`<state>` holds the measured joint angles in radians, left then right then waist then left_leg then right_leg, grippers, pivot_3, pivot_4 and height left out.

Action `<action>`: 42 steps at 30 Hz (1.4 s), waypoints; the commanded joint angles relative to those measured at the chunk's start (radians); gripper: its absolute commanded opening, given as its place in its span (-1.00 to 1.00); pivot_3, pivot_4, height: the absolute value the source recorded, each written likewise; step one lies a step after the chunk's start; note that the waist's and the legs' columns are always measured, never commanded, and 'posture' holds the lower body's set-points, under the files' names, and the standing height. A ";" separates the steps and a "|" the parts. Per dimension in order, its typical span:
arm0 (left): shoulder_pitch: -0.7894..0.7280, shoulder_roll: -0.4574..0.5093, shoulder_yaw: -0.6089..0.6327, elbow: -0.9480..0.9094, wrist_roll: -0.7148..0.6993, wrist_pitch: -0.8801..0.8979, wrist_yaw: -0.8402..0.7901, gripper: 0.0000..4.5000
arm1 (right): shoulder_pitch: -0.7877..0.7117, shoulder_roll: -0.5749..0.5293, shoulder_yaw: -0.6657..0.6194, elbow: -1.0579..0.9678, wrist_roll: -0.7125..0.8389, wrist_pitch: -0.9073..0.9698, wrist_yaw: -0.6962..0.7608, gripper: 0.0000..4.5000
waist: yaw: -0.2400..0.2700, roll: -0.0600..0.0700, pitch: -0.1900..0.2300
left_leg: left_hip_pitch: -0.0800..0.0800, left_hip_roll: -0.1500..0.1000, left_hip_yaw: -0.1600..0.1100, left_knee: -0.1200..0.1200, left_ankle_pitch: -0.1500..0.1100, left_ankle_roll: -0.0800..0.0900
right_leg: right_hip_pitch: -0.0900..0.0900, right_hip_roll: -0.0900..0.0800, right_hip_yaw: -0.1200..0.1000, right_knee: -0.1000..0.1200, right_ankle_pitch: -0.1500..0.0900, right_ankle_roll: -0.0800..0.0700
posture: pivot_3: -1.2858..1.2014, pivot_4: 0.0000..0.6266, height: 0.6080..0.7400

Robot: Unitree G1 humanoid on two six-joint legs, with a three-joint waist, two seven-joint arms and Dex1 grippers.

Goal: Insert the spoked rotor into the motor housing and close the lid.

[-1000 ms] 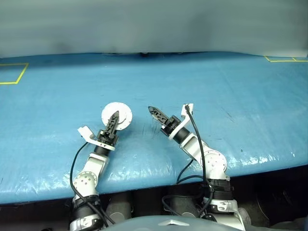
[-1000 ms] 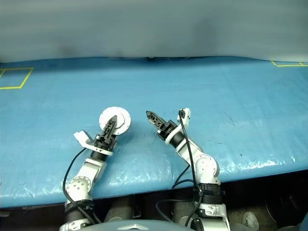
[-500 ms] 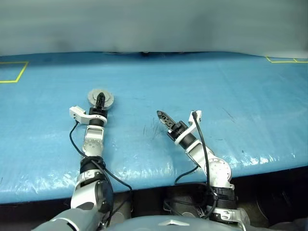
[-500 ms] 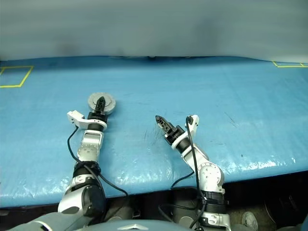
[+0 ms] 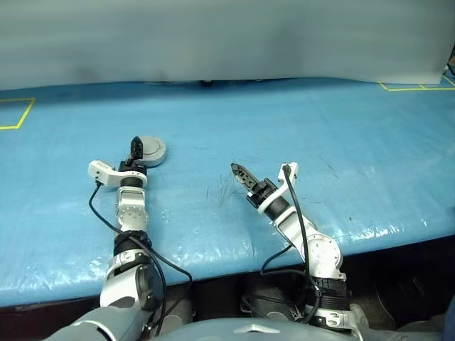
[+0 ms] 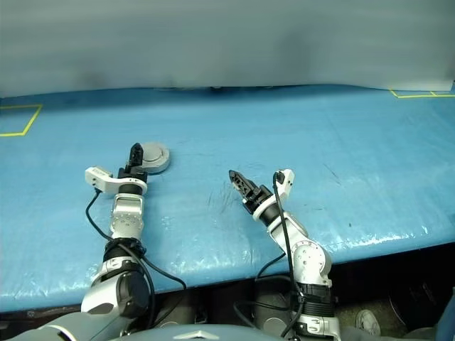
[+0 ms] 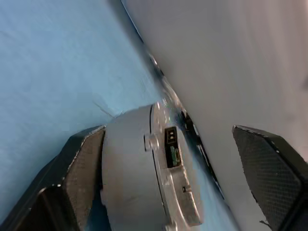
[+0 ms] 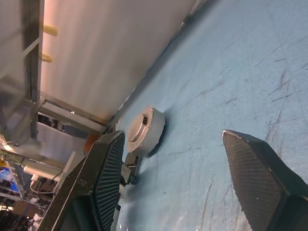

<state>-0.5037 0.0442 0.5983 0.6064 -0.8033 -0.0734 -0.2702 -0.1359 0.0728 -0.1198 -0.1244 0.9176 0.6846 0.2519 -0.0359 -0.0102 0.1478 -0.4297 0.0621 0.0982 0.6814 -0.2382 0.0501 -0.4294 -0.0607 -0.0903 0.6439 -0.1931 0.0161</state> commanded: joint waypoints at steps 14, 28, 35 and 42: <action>0.252 0.110 -0.393 -0.384 0.267 -0.047 -0.412 0.97 | -0.007 -0.166 0.091 -0.045 -0.326 -0.298 0.183 0.51 | 0.025 0.000 0.000 | -0.002 -0.002 0.002 0.000 -0.001 0.001 | 0.000 -0.003 0.000 -0.002 0.000 0.000 | 0.03 -0.52 1.00; 0.333 0.256 -0.664 -0.365 0.480 -0.097 -0.681 1.00 | -0.008 -0.414 0.194 0.072 -0.640 -0.515 0.339 0.75 | 0.023 0.001 0.001 | -0.001 0.000 0.003 -0.003 -0.001 0.000 | -0.003 -0.001 0.000 0.000 -0.003 -0.004 | 0.03 -0.52 1.00; 0.352 0.254 -0.670 -0.367 0.482 -0.089 -0.705 1.00 | -0.012 -0.412 0.200 0.093 -0.685 -0.524 0.335 0.99 | 0.027 0.002 0.001 | -0.002 0.000 0.003 -0.003 -0.001 0.000 | -0.004 -0.003 0.000 -0.001 -0.003 -0.004 | 0.03 -0.52 1.00; 0.363 0.244 -0.670 -0.382 0.479 -0.079 -0.687 1.00 | -0.016 -0.402 0.195 0.113 -0.720 -0.540 0.310 0.99 | 0.026 0.002 0.001 | -0.002 0.000 0.003 -0.003 -0.001 0.000 | -0.004 -0.003 0.000 -0.001 -0.003 -0.004 | 0.03 -0.52 1.00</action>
<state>-0.1413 0.2950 -0.0683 0.2594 -0.3213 -0.1534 -0.9603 -0.1354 -0.3333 0.0892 -0.0011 0.2040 0.1742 0.5679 -0.0102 -0.0085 0.1489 -0.4312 0.0620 0.1016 0.6787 -0.2388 0.0503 -0.4330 -0.0632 -0.0907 0.6431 -0.1959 0.0120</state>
